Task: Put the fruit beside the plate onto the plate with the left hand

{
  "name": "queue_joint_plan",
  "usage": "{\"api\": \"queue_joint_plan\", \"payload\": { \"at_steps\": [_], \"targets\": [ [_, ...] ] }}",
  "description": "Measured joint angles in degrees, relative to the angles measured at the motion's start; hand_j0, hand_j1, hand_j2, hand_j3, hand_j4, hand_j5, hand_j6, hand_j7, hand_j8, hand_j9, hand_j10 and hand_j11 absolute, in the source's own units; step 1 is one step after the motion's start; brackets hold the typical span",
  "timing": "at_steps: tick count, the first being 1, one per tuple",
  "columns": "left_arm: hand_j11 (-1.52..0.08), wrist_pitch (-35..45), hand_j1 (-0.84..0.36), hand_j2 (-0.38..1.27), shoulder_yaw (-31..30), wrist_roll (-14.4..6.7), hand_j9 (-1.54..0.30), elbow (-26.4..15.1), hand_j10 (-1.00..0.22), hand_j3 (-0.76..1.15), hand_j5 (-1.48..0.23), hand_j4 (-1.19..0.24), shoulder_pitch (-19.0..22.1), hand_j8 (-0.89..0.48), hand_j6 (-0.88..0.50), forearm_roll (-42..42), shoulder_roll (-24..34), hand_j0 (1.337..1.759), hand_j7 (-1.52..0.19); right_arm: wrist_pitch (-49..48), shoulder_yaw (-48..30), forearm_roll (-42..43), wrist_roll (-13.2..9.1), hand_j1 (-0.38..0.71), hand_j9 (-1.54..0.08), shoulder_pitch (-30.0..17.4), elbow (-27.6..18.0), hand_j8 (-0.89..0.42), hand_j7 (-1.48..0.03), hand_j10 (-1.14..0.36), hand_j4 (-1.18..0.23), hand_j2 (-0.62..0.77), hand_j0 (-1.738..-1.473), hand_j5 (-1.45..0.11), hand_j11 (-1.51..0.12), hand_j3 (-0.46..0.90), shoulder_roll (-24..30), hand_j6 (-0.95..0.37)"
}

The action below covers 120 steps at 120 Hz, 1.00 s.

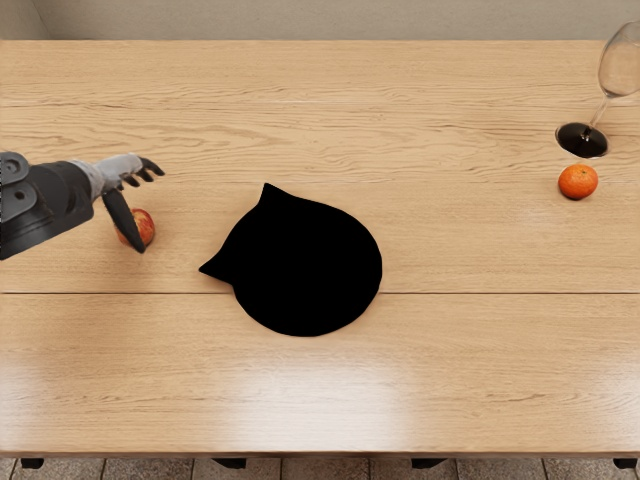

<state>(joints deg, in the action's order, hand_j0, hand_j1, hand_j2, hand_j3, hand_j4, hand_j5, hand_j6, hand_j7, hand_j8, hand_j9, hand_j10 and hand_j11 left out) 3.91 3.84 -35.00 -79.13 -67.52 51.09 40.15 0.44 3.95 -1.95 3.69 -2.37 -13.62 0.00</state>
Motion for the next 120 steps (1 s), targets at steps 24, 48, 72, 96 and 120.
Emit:
{"api": "queue_joint_plan", "payload": {
  "at_steps": [24, 48, 72, 96, 120],
  "targets": [
    [-0.36, 5.1, 0.02, 0.06, -0.1, 0.0, -0.36, 0.0, -0.28, 0.00, -0.36, -0.28, 2.6, -0.28, -0.28, 2.8, -0.6, 1.658, -0.36, 0.0, 0.0, 0.0, 0.0, -0.34, -0.01, 0.0, 0.0, -0.01, -0.01, -0.01, -0.01, 0.00, -1.658, -0.01, -0.01, 0.00, 0.0, -0.01],
    [-0.46, 6.5, -0.08, 0.08, -0.1, 0.0, -0.46, 0.1, -0.36, 0.00, -0.46, -0.36, 4.5, -0.36, -0.36, 4.3, -0.6, 1.658, -0.46, 0.0, 0.0, 0.0, 0.0, -0.34, -0.01, 0.0, 0.0, -0.01, -0.01, -0.01, -0.01, 0.00, -1.658, -0.01, -0.01, 0.00, 0.0, -0.01],
    [-0.57, 6.8, -0.17, 0.09, -0.1, 0.0, -0.57, 0.2, -0.44, 0.00, -0.56, -0.45, 5.9, -0.42, -0.45, 4.7, -0.7, 1.658, -0.56, 0.0, 0.0, 0.0, 0.0, -0.34, -0.01, 0.0, 0.0, -0.01, -0.01, -0.01, -0.01, 0.00, -1.658, -0.01, -0.01, 0.00, 0.0, -0.01],
    [-0.67, 9.6, -0.25, 0.11, 0.0, 0.0, -0.67, 0.2, -0.51, 0.00, -0.66, -0.51, 6.2, -0.47, -0.51, 4.6, -0.7, 1.657, -0.66, 0.0, 0.0, 0.0, 0.0, -0.34, -0.01, 0.0, 0.0, -0.01, -0.01, -0.01, -0.01, 0.00, -1.658, -0.01, -0.01, 0.00, 0.0, -0.01],
    [-0.74, 10.3, -0.26, 0.16, 0.0, 0.0, -0.74, 0.2, -0.53, 0.00, -0.71, -0.55, 6.9, -0.45, -0.49, 5.1, -0.8, 1.651, -0.73, 0.0, 0.0, 0.0, 0.0, -0.34, -0.01, 0.0, 0.0, -0.01, -0.01, -0.01, -0.01, 0.00, -1.658, -0.01, -0.01, 0.00, 0.0, -0.01]
  ]
}}
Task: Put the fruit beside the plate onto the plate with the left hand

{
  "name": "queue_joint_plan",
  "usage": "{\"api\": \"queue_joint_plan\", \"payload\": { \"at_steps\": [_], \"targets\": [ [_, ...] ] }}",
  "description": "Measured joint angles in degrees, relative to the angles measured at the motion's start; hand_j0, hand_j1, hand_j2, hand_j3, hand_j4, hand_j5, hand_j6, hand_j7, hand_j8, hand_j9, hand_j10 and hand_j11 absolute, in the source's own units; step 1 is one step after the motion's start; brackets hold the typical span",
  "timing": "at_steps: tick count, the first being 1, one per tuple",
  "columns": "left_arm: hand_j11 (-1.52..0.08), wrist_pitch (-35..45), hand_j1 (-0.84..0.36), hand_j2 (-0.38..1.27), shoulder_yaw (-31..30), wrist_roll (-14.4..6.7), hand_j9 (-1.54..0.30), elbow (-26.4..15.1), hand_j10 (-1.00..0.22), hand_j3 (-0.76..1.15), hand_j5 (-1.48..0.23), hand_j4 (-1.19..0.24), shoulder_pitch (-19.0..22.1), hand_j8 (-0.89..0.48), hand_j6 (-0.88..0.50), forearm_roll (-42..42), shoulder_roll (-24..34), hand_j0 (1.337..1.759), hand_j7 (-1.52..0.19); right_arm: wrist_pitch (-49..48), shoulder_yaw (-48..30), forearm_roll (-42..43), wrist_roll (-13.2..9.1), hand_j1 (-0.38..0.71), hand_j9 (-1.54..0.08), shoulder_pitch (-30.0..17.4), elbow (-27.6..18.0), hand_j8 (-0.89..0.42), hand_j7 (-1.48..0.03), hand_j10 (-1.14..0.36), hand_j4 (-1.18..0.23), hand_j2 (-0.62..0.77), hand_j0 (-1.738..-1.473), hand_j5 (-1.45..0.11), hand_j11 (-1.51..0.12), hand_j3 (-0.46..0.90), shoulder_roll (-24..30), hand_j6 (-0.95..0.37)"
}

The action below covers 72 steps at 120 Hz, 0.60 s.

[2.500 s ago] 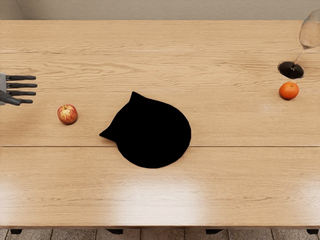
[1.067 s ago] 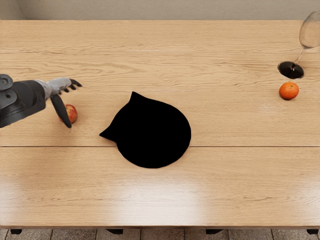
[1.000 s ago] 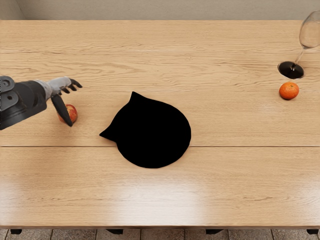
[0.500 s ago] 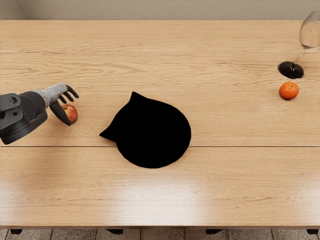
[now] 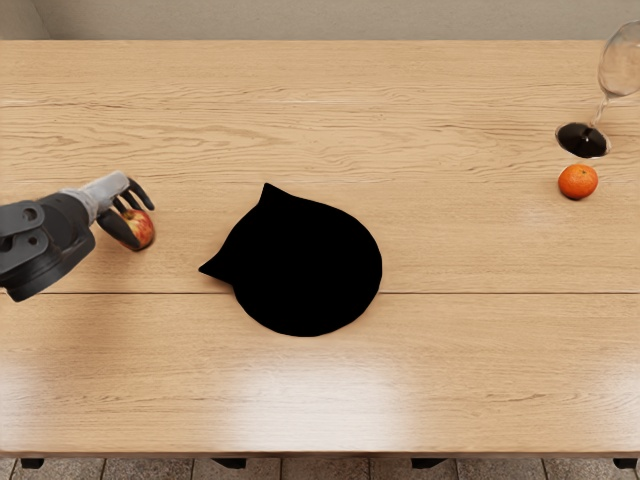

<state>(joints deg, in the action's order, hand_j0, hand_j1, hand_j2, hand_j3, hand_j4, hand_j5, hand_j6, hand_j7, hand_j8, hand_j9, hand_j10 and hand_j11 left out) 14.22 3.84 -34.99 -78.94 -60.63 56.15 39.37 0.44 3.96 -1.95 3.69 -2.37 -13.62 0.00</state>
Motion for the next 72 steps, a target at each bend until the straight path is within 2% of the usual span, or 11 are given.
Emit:
{"api": "queue_joint_plan", "payload": {
  "at_steps": [14, 24, 29, 38, 47, 58, 67, 72],
  "targets": [
    [-0.77, 0.2, -0.25, 0.19, 0.0, 0.0, -0.77, 0.0, -0.56, 0.00, -0.73, -0.58, 0.1, -0.46, -0.51, 0.0, 0.0, 1.652, -0.75, 0.0, 0.0, 0.0, 0.0, -0.34, -0.01, 0.0, 0.0, -0.01, -0.01, -0.01, -0.01, 0.00, -1.658, -0.01, -0.01, 0.00, 0.0, -0.01],
    [-0.80, 0.3, -0.23, 0.10, -0.1, -0.1, -0.81, 0.2, -0.58, 0.00, -0.70, -0.63, 0.4, -0.45, -0.51, 0.7, -1.0, 1.646, -0.78, 0.0, 0.0, 0.0, 0.0, -0.34, -0.01, 0.0, 0.0, -0.01, -0.01, -0.01, -0.01, 0.00, -1.658, -0.01, -0.01, 0.00, 0.0, -0.01],
    [-0.81, 0.4, -0.22, 0.14, -0.2, -0.1, -0.81, 0.5, -0.59, 0.00, -0.67, -0.66, 0.4, -0.45, -0.55, 0.9, -1.2, 1.646, -0.78, 0.0, 0.0, 0.0, 0.0, -0.34, -0.01, 0.0, 0.0, -0.01, -0.01, -0.01, -0.01, 0.00, -1.658, -0.01, -0.01, 0.00, 0.0, -0.01],
    [-0.81, 0.3, -0.19, 0.08, -0.4, -0.1, -0.82, 0.7, -0.60, 0.00, -0.69, -0.67, 0.4, -0.47, -0.54, 0.6, -1.2, 1.647, -0.79, 0.0, 0.0, 0.0, 0.0, -0.34, -0.01, 0.0, 0.0, -0.01, -0.01, -0.01, -0.01, 0.00, -1.658, -0.01, -0.01, 0.00, 0.0, -0.01],
    [-0.82, 0.3, -0.20, 0.10, -0.4, -0.1, -0.83, 0.8, -0.60, 0.00, -0.70, -0.68, 0.4, -0.46, -0.54, 0.6, -1.2, 1.647, -0.80, 0.0, 0.0, 0.0, 0.0, -0.34, -0.01, 0.0, 0.0, -0.01, -0.01, -0.01, -0.01, 0.00, -1.658, -0.01, -0.01, 0.00, 0.0, -0.01],
    [-0.88, 0.2, -0.21, 0.12, -0.3, -0.1, -0.88, 0.8, -0.63, 0.00, -0.77, -0.70, 0.4, -0.44, -0.51, 0.3, -1.2, 1.646, -0.85, 0.0, 0.0, 0.0, 0.0, -0.34, -0.01, 0.0, 0.0, -0.01, -0.01, -0.01, -0.01, 0.00, -1.658, -0.01, -0.01, 0.00, 0.0, -0.01],
    [-0.91, -0.1, -0.22, 0.25, 1.4, -0.1, -0.91, 0.8, -0.66, 0.00, -0.84, -0.70, 0.3, -0.44, -0.51, -1.9, -1.1, 1.648, -0.89, 0.0, 0.0, 0.0, 0.0, -0.34, -0.01, 0.0, 0.0, -0.01, -0.01, -0.01, -0.01, 0.00, -1.658, -0.01, -0.01, 0.00, 0.0, -0.01],
    [-0.92, -0.3, -0.22, 0.23, 2.6, 0.0, -0.92, 0.9, -0.66, 0.00, -0.87, -0.70, -0.5, -0.44, -0.51, -4.1, -0.9, 1.649, -0.90, 0.0, 0.0, 0.0, 0.0, -0.34, -0.01, 0.0, 0.0, -0.01, -0.01, -0.01, -0.01, 0.00, -1.658, -0.01, -0.01, 0.00, 0.0, -0.01]
  ]
}}
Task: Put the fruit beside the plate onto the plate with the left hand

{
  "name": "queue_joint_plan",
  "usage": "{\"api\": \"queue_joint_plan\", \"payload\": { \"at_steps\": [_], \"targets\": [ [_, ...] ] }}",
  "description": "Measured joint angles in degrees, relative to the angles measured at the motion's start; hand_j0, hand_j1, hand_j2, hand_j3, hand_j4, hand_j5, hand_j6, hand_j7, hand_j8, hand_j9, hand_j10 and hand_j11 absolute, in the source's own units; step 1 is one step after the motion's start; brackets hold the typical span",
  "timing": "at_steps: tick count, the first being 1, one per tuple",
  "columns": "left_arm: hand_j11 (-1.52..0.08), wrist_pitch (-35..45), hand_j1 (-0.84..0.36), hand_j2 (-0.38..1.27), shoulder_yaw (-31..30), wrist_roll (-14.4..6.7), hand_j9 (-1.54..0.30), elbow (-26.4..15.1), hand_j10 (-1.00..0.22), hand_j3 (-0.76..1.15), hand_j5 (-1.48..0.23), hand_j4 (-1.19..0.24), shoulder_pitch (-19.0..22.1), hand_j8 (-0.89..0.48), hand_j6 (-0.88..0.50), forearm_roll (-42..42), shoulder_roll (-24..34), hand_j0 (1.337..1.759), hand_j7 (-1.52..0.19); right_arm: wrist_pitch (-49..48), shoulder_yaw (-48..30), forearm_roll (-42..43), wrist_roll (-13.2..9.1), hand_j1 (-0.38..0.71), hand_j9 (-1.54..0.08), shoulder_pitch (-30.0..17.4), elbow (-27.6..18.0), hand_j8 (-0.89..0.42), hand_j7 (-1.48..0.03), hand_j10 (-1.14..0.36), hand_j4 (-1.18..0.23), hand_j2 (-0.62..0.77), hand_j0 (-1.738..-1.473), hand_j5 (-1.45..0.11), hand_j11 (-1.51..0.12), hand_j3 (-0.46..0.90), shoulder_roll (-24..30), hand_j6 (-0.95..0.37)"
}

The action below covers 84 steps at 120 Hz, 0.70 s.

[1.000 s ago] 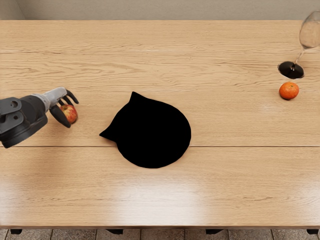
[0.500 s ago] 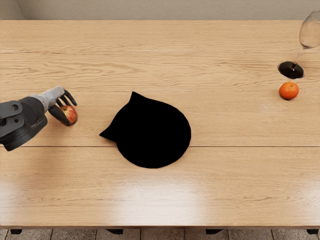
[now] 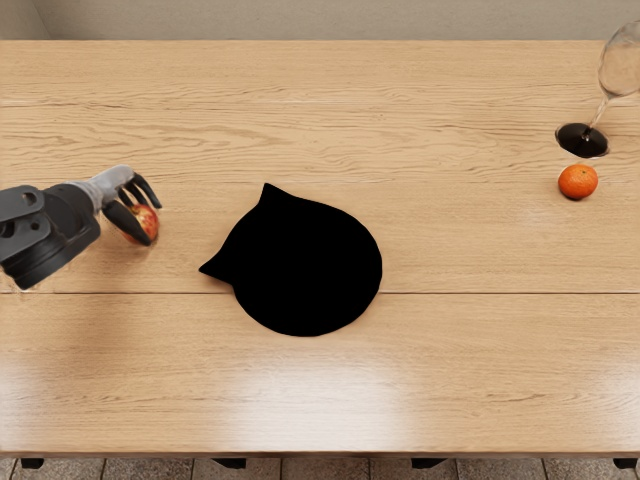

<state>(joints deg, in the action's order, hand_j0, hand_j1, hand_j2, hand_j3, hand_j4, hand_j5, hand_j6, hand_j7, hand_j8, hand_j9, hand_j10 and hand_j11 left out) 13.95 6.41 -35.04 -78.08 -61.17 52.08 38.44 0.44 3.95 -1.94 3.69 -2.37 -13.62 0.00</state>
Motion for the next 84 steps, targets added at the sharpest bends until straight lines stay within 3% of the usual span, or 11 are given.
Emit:
{"api": "queue_joint_plan", "payload": {
  "at_steps": [26, 56, 84],
  "targets": [
    [-0.94, -2.7, -0.23, 0.23, 8.0, 0.0, -0.93, 0.0, -0.63, 0.00, -0.94, -0.69, -0.4, -0.42, -0.48, -7.8, 0.5, 1.651, -0.93, 0.0, 0.0, 0.0, 0.0, -0.34, -0.01, 0.0, 0.0, -0.01, -0.01, -0.01, -0.01, 0.00, -1.658, -0.01, -0.01, 0.00, 0.0, -0.01],
    [-0.94, -22.0, -0.26, 0.29, 21.1, 0.0, -0.94, 1.2, -0.62, 0.00, -0.98, -0.68, -0.5, -0.41, -0.46, -24.6, 0.7, 1.653, -0.93, 0.0, 0.0, 0.0, 0.0, -0.34, -0.01, 0.0, 0.0, -0.01, -0.01, -0.01, -0.01, 0.00, -1.658, -0.01, -0.01, 0.00, 0.0, -0.01],
    [-0.94, -27.0, -0.28, 0.32, 24.1, 0.0, -0.94, 1.3, -0.59, 0.00, -0.98, -0.68, -0.1, -0.38, -0.45, -28.9, -6.0, 1.654, -0.94, 0.0, 0.0, 0.0, 0.0, -0.34, -0.01, 0.0, 0.0, -0.01, -0.01, -0.01, -0.01, 0.00, -1.658, -0.01, -0.01, 0.00, 0.0, -0.01]
  ]
}}
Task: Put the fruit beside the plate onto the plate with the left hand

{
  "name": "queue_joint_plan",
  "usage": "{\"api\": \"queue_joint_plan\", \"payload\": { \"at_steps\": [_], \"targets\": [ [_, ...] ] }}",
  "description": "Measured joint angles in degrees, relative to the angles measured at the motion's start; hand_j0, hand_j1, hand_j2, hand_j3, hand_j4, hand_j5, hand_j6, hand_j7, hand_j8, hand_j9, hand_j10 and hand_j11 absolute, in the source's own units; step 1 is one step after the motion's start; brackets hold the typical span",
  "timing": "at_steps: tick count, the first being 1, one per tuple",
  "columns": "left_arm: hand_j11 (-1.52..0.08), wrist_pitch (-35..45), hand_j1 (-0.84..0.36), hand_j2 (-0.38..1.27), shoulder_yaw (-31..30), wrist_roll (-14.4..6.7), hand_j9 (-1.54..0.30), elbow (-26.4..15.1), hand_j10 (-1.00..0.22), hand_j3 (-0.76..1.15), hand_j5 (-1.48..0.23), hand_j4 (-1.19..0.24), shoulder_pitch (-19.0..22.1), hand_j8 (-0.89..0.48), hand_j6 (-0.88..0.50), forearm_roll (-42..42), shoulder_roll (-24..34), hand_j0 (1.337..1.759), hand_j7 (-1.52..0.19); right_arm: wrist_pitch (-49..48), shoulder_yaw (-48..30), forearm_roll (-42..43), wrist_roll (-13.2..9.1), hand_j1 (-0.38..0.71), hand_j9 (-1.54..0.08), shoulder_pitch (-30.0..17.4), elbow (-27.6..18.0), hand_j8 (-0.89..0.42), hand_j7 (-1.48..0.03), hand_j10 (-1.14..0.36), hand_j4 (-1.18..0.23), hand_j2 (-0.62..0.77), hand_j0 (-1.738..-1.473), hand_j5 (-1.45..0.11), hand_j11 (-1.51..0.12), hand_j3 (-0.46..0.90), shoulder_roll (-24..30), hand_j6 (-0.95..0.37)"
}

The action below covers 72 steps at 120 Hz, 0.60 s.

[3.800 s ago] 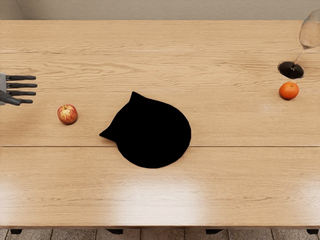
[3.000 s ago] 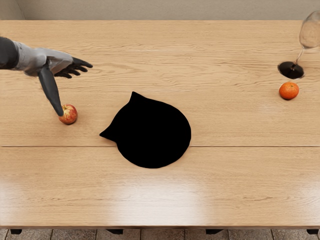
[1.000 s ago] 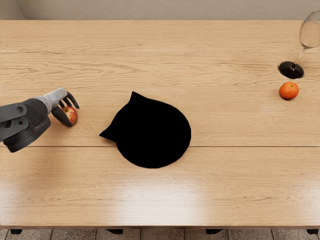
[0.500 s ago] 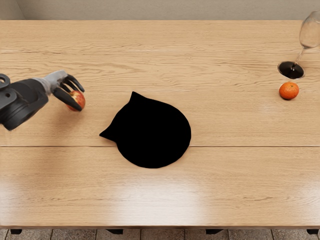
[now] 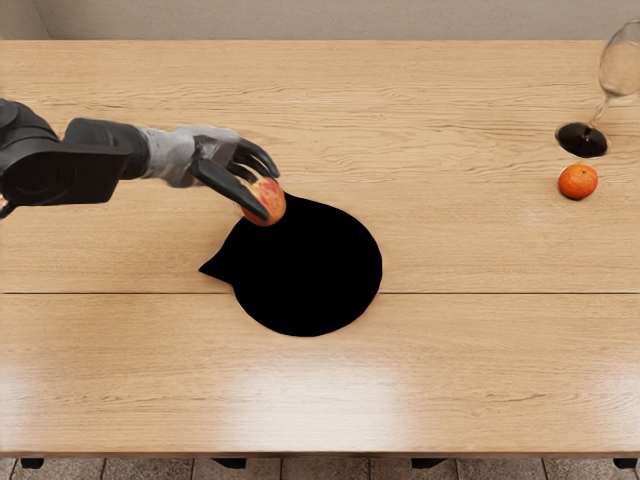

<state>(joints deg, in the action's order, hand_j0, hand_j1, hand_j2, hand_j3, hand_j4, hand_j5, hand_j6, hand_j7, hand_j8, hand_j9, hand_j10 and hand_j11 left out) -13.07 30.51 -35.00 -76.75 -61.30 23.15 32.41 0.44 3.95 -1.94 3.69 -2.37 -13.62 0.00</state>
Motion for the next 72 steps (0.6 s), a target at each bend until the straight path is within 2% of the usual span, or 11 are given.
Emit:
{"api": "queue_joint_plan", "payload": {
  "at_steps": [5, 10, 16, 27, 50, 56, 63, 67, 72],
  "targets": [
    [-0.94, -0.2, -0.28, 0.31, -0.5, 0.0, -0.93, 0.0, -0.60, 0.00, -0.97, -0.69, 0.2, -0.39, -0.45, 0.0, -2.3, 1.654, -0.94, 0.0, 0.0, 0.0, 0.0, -0.34, -0.01, 0.0, 0.0, -0.01, -0.01, -0.01, -0.01, 0.00, -1.658, -0.01, -0.01, 0.00, 0.0, -0.01],
    [-0.93, -0.3, -0.32, 0.43, -1.0, 0.0, -0.93, 0.0, -0.59, 0.00, -0.97, -0.68, 0.3, -0.39, -0.44, -0.3, -2.9, 1.656, -0.93, 0.0, 0.0, 0.0, 0.0, -0.34, -0.01, 0.0, 0.0, -0.01, -0.01, -0.01, -0.01, 0.00, -1.658, -0.01, -0.01, 0.00, 0.0, -0.01],
    [-0.93, -0.4, -0.33, 0.44, -1.3, 0.0, -0.93, 0.0, -0.59, 0.00, -0.98, -0.68, 0.9, -0.38, -0.44, -0.3, -3.0, 1.656, -0.94, 0.0, 0.0, 0.0, 0.0, -0.34, -0.01, 0.0, 0.0, -0.01, -0.01, -0.01, -0.01, 0.00, -1.658, -0.01, -0.01, 0.00, 0.0, -0.01],
    [-0.94, -0.5, -0.29, 0.32, -1.8, 0.0, -0.93, 0.1, -0.59, 0.00, -0.96, -0.69, 1.1, -0.39, -0.45, -0.1, -3.5, 1.655, -0.94, 0.0, 0.0, 0.0, 0.0, -0.34, -0.01, 0.0, 0.0, -0.01, -0.01, -0.01, -0.01, 0.00, -1.658, -0.01, -0.01, 0.00, 0.0, -0.01],
    [-0.93, -0.5, -0.27, 0.28, -3.3, 0.0, -0.93, 1.3, -0.59, 0.00, -0.96, -0.69, 0.9, -0.39, -0.45, -0.1, -5.6, 1.654, -0.94, 0.0, 0.0, 0.0, 0.0, -0.34, -0.01, 0.0, 0.0, -0.01, -0.01, -0.01, -0.01, 0.00, -1.658, -0.01, -0.01, 0.00, 0.0, -0.01],
    [-0.83, -0.7, -0.23, 0.25, -3.6, 0.0, -0.83, 1.5, -0.54, 0.00, -0.85, -0.62, 0.7, -0.38, -0.43, 0.1, -5.7, 1.655, -0.84, 0.0, 0.0, 0.0, 0.0, -0.34, -0.01, 0.0, 0.0, -0.01, -0.01, -0.01, -0.01, 0.00, -1.658, -0.01, -0.01, 0.00, 0.0, -0.01],
    [-0.64, -3.4, -0.10, 0.19, -3.9, 0.0, -0.64, 1.6, -0.42, 0.00, -0.66, -0.47, 0.2, -0.29, -0.33, 0.2, -5.3, 1.656, -0.65, 0.0, 0.0, 0.0, 0.0, -0.34, -0.01, 0.0, 0.0, -0.01, -0.01, -0.01, -0.01, 0.00, -1.658, -0.01, -0.01, 0.00, 0.0, -0.01],
    [-0.55, -4.6, -0.03, 0.16, -3.8, 0.0, -0.55, 1.6, -0.31, 0.00, -0.56, -0.40, -0.1, -0.25, -0.28, 0.2, -5.1, 1.656, -0.55, 0.0, 0.0, 0.0, 0.0, -0.34, -0.01, 0.0, 0.0, -0.01, -0.01, -0.01, -0.01, 0.00, -1.658, -0.01, -0.01, 0.00, 0.0, -0.01],
    [-0.45, -6.2, 0.04, 0.13, -3.3, 0.0, -0.45, 1.6, -0.25, 0.00, -0.46, -0.33, -0.4, -0.21, -0.23, 0.0, -5.0, 1.656, -0.45, 0.0, 0.0, 0.0, 0.0, -0.34, -0.01, 0.0, 0.0, -0.01, -0.01, -0.01, -0.01, 0.00, -1.658, -0.01, -0.01, 0.00, 0.0, -0.01]
  ]
}}
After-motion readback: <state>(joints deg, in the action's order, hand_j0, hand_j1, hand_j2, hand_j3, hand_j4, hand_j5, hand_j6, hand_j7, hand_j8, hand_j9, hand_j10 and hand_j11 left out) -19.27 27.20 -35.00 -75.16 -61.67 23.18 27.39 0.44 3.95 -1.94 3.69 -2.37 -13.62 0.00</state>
